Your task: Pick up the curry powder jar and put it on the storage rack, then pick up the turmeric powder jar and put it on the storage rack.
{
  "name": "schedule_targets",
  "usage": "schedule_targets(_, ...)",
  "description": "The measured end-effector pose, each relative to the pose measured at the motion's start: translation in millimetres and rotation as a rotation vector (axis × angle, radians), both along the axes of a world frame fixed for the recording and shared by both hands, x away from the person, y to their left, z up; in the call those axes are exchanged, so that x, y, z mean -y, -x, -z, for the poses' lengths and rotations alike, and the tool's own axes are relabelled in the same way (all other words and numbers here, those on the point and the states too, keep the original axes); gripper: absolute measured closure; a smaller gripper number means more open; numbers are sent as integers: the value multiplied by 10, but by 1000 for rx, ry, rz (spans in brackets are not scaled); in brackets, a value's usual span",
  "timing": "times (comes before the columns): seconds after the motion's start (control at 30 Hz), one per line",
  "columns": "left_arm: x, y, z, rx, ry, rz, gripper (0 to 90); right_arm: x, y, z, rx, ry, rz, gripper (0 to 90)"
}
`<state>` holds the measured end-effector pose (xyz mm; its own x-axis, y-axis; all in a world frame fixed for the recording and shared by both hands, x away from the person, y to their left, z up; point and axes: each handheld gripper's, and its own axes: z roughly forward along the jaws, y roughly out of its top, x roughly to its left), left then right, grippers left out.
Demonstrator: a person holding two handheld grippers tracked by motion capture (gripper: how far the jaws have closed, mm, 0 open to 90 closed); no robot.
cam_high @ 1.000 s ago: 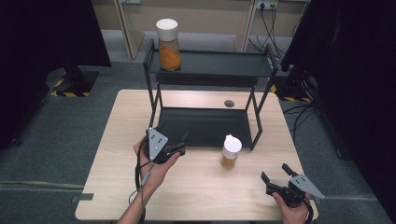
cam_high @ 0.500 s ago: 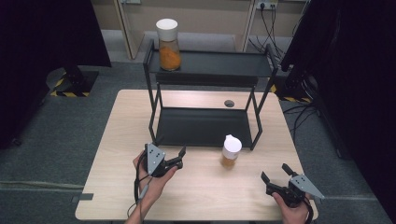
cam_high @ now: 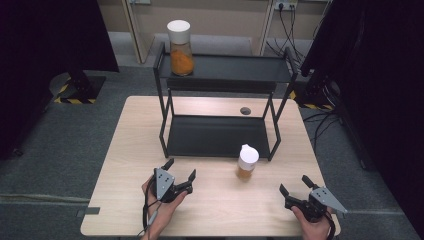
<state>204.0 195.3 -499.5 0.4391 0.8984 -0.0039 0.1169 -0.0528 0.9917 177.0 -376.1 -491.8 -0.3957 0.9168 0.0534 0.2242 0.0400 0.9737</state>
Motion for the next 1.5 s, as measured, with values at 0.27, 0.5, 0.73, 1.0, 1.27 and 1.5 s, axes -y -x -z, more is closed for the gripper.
schedule_targets(0.27, -21, 44, 112, -21, 1, -6, 146, -4, 0, -2, 0, 3, -1, 52)
schedule_targets(0.5, -34, 38, 110, -25, 5, -1, 132, -3, -4, -6, -1, 6, -6, 52)
schedule_targets(0.73, -59, 41, 127, -19, 14, 6, 130, -10, -5, -9, -1, 13, -7, 51)
schedule_targets(1.0, -62, 36, 124, -21, 14, 9, 129, -16, -10, -18, -3, 20, -8, 45)
schedule_targets(1.27, -57, 29, 116, -26, 14, 7, 129, 8, -11, -5, 0, 8, -17, 31)
schedule_targets(1.5, -61, 23, 111, -30, 14, 10, 129, -11, -13, -13, 14, -17, -37, 31)
